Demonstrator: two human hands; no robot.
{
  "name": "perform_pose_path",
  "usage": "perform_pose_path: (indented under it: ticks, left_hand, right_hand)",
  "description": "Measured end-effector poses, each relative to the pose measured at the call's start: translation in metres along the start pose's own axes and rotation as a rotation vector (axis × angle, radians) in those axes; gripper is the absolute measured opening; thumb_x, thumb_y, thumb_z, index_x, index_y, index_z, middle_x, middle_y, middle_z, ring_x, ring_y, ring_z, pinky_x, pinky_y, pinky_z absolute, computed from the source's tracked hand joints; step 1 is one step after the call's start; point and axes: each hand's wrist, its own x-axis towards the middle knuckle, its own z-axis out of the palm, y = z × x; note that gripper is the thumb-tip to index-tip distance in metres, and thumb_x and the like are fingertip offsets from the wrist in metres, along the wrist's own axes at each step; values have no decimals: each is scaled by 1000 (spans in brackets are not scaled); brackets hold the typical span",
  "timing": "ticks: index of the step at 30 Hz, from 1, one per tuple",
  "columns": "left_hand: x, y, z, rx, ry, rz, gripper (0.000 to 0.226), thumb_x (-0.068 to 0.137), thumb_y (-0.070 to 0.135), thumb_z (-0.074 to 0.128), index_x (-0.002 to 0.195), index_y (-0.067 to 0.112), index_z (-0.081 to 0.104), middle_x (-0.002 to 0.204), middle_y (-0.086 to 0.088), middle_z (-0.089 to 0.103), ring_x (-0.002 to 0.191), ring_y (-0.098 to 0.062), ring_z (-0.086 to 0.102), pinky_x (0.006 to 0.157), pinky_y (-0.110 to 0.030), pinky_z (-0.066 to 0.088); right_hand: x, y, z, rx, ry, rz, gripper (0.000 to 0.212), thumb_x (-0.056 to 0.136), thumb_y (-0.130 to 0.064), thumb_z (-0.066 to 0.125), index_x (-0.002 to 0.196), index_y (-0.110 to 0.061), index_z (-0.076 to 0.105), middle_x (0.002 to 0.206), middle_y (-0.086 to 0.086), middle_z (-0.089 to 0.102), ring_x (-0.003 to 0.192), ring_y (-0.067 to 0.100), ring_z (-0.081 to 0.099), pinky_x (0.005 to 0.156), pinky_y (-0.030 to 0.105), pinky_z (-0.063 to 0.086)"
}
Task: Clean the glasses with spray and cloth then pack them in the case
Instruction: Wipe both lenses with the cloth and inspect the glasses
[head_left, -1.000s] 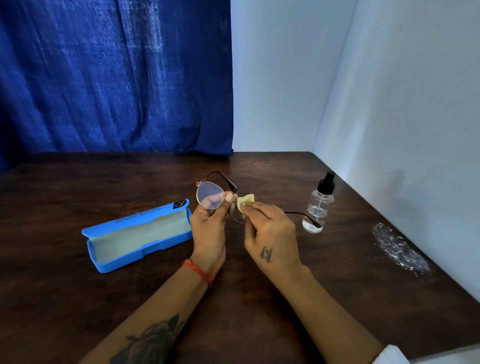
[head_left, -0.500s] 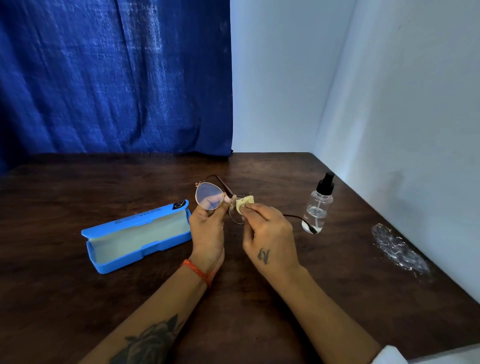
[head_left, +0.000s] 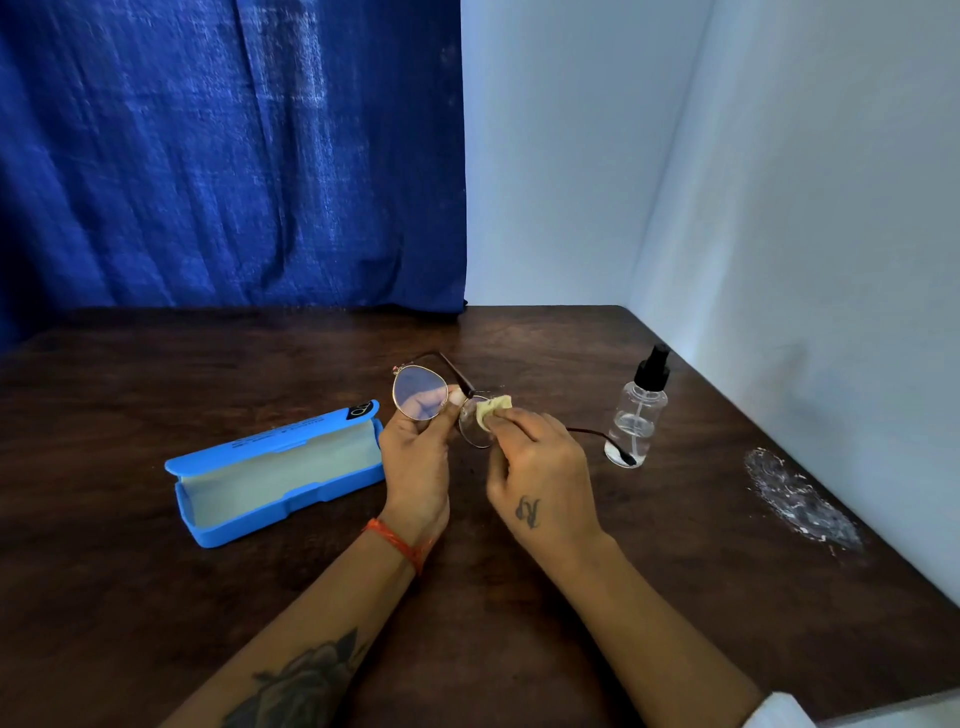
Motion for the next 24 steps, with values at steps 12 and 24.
perform_pose_path:
  ticks: [12,24]
  left_hand:
    - [0,2,-3,-20,27,-24,13,83,4,60,78,15,65,72,-2,70,75,-15,64,77,-31,51]
    - [-1,6,-2,-74,75,-52,12,82,5,62,78,16,65,66,3,71,74,-13,64,77,-30,52]
  right_hand:
    - [-3,2,-2,48,-31,-63,27,69,-13,47,74,-5,73,74,5,70,64,22,62,55,29,54]
    - [-5,9,1,60,-22,-208,9,73,-4,68,82,-5,67,82,7,66,72,22,59,66,27,49]
